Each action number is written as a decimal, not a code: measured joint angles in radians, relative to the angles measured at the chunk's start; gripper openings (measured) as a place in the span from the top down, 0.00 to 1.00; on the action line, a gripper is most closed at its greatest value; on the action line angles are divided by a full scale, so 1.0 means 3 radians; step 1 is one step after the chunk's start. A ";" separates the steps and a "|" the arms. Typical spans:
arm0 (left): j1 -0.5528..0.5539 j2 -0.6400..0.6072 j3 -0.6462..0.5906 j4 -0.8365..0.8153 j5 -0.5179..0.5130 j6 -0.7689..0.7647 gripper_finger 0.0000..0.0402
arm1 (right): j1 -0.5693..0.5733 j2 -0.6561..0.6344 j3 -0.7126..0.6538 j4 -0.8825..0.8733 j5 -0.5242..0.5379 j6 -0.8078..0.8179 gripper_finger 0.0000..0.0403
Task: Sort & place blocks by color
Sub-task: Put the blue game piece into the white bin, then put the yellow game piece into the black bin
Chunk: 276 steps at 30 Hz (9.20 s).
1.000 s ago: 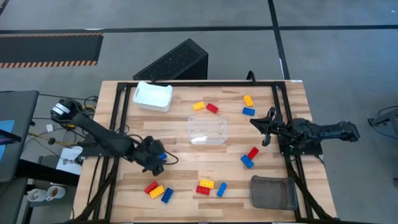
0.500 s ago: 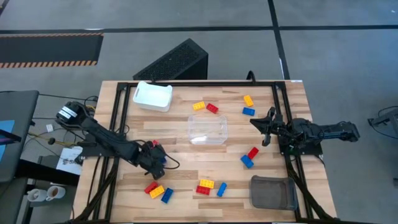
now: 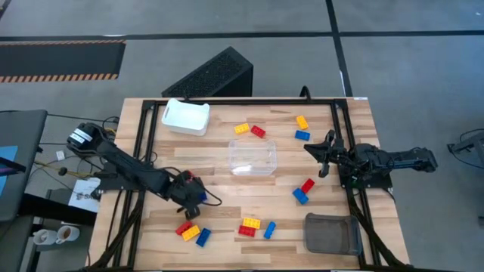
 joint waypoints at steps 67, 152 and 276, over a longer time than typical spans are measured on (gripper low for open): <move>0.4018 -0.1362 0.0580 0.0158 0.1307 0.2656 0.50 | 0.0000 0.0000 0.0000 -0.0001 0.0001 0.0000 0.87; 0.2934 -0.0829 -0.0822 0.4678 0.1521 0.2358 0.59 | -0.3002 0.4949 0.2668 -0.1497 -0.0879 0.0624 0.34; 0.2999 -0.1819 -0.0823 0.3901 0.2274 0.2011 0.59 | 0.2692 0.4522 0.3000 -0.2904 -0.1144 0.5668 0.24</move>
